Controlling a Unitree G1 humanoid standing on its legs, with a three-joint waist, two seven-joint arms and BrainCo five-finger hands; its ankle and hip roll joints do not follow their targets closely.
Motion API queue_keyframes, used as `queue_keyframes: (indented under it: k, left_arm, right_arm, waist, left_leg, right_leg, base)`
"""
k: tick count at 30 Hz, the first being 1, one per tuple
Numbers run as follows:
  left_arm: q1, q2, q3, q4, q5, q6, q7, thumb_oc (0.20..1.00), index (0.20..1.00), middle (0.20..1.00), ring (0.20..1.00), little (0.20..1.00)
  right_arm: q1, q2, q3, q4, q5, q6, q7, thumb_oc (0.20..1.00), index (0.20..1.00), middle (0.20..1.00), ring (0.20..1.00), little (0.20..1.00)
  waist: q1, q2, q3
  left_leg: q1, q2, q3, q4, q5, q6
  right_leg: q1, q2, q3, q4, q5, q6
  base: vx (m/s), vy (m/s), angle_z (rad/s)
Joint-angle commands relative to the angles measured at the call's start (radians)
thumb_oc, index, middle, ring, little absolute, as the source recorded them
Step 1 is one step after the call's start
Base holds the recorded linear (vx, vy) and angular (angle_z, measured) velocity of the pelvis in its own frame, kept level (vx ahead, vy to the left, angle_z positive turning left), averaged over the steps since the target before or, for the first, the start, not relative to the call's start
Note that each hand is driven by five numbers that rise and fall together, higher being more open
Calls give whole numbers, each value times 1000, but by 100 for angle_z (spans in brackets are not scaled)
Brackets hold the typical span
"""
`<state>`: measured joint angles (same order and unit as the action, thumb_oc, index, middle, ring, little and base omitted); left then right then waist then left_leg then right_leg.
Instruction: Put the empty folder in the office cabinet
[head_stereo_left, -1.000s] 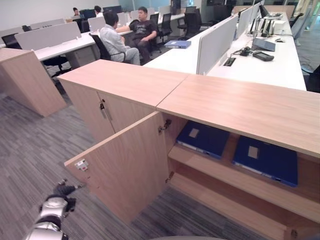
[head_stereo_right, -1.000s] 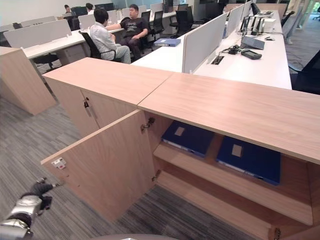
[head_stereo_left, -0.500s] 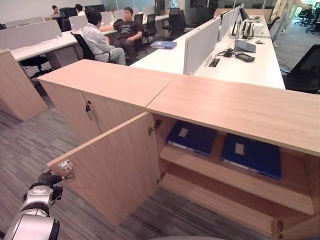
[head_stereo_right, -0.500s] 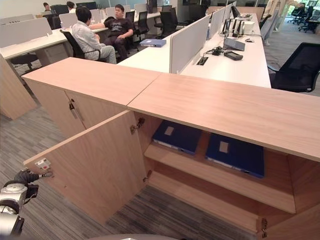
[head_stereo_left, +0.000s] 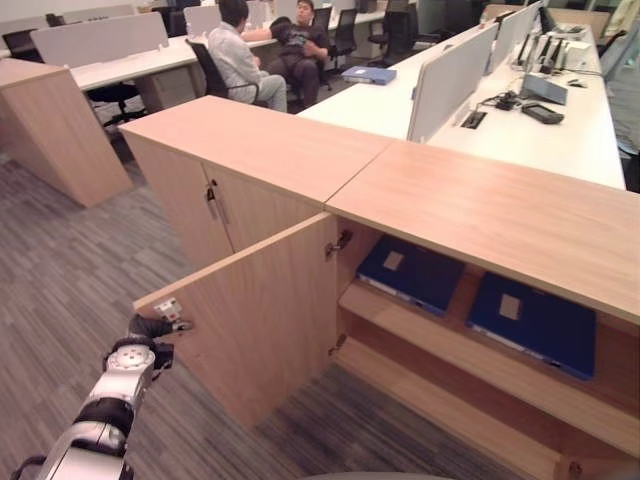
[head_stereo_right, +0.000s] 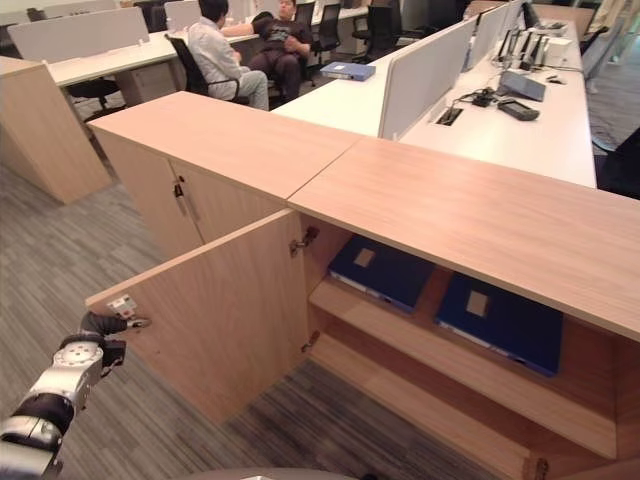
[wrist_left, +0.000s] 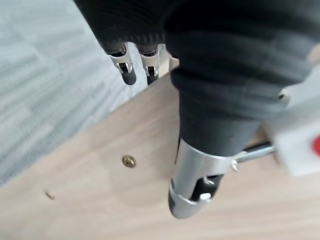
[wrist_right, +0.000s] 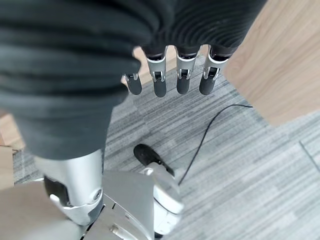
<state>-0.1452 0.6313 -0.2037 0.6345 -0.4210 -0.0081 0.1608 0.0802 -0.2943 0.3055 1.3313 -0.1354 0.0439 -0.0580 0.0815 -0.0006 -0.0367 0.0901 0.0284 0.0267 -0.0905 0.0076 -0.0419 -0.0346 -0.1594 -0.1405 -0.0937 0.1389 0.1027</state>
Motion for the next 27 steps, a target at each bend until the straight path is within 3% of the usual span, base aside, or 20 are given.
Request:
queue_keyframes:
  k: [1,6,13,21,27]
  left_arm:
    - [-151,-252,-180,-296,-104,-126,-243,1000,1000,1000,1000,1000]
    - [-54,-313,-358,-491,-208,-86,-329,1000,1000,1000,1000,1000]
    - [4,-281,-385,-562,-234,-61,-358,1000,1000,1000,1000,1000]
    - [45,-272,-355,-556,-242,-54,-357,1000,1000,1000,1000,1000]
    - [115,-270,-238,-495,-219,-68,-336,1000,1000,1000,1000,1000]
  right_arm:
    - [-57,58,48,7,19,-19,5,1000,1000,1000,1000,1000]
    - [-56,91,58,22,-6,-16,-12,1000,1000,1000,1000,1000]
    - [-20,88,47,53,-34,-8,-13,1000,1000,1000,1000,1000]
    - [-28,77,18,51,-23,7,-11,1000,1000,1000,1000,1000]
    - [-36,70,-23,49,-4,18,13,1000,1000,1000,1000,1000]
  waist:
    - [-126,-5,-10]
    - [-124,-19,7]
    - [-121,-30,15]
    - [-118,-30,24]
    - [-120,-26,32]
  left_leg:
    - [-29,29,-39,3,-46,20]
    - [-29,27,-49,3,-55,31]
    - [-34,15,-54,3,-60,43]
    - [-33,-23,-39,5,-75,71]
    - [-23,-86,0,25,-103,111]
  right_leg:
    - [23,9,26,6,-67,61]
    - [22,14,41,6,-72,60]
    - [15,11,48,6,-65,65]
    - [-2,-18,64,6,-35,89]
    - [-28,-78,93,6,20,125]
  base:
    - [22,7,6]
    - [6,4,21]
    - [-20,17,-3]
    - [-57,75,-46]
    - [-97,147,-21]
